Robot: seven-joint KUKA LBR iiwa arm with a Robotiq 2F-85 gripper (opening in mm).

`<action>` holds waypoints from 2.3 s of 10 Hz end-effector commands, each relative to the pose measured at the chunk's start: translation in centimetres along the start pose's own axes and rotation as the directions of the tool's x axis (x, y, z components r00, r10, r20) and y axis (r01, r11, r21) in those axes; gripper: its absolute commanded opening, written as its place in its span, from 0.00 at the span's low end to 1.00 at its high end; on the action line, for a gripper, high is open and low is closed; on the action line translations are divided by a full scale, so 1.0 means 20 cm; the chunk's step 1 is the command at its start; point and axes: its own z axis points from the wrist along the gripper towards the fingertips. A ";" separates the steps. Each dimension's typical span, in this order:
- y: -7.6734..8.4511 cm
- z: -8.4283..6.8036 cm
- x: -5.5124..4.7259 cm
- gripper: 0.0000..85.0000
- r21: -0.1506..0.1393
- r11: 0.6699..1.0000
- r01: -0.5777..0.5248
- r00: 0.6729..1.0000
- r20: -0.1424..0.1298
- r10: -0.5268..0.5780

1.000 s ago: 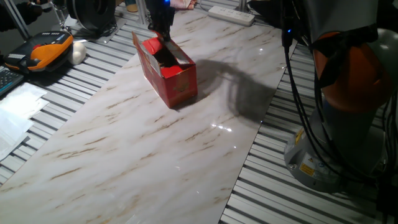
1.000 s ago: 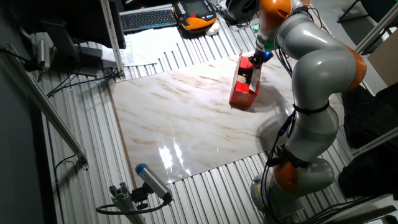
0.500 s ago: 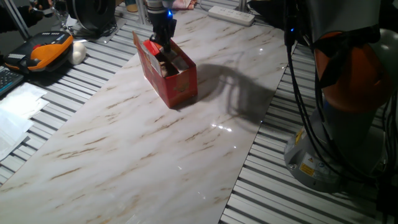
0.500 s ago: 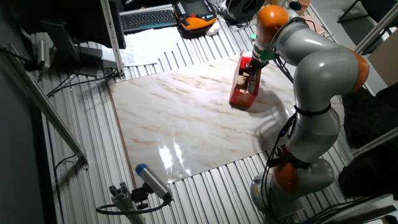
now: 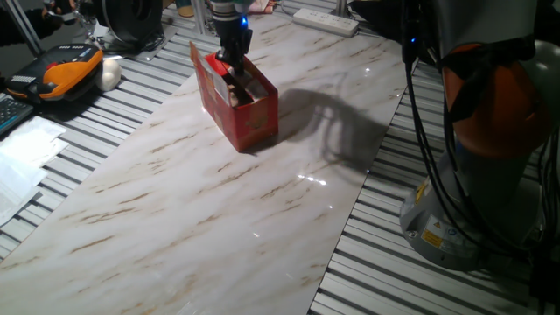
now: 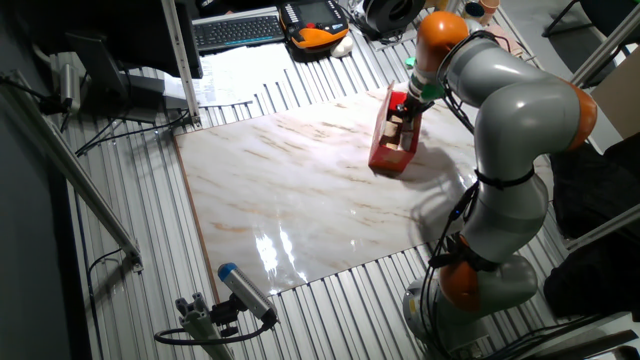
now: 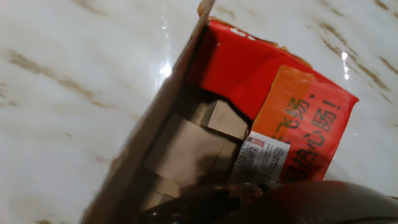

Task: Cover the box

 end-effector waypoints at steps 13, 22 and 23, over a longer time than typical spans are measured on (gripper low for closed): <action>0.04 -0.11 -0.01 0.00 -0.023 0.999 -0.028 1.000 -0.010 0.028; 0.18 -0.35 -0.07 0.00 -0.119 0.980 -0.157 0.987 -0.047 0.152; 0.21 -0.42 -0.09 0.00 -0.123 0.977 -0.175 0.984 -0.069 0.167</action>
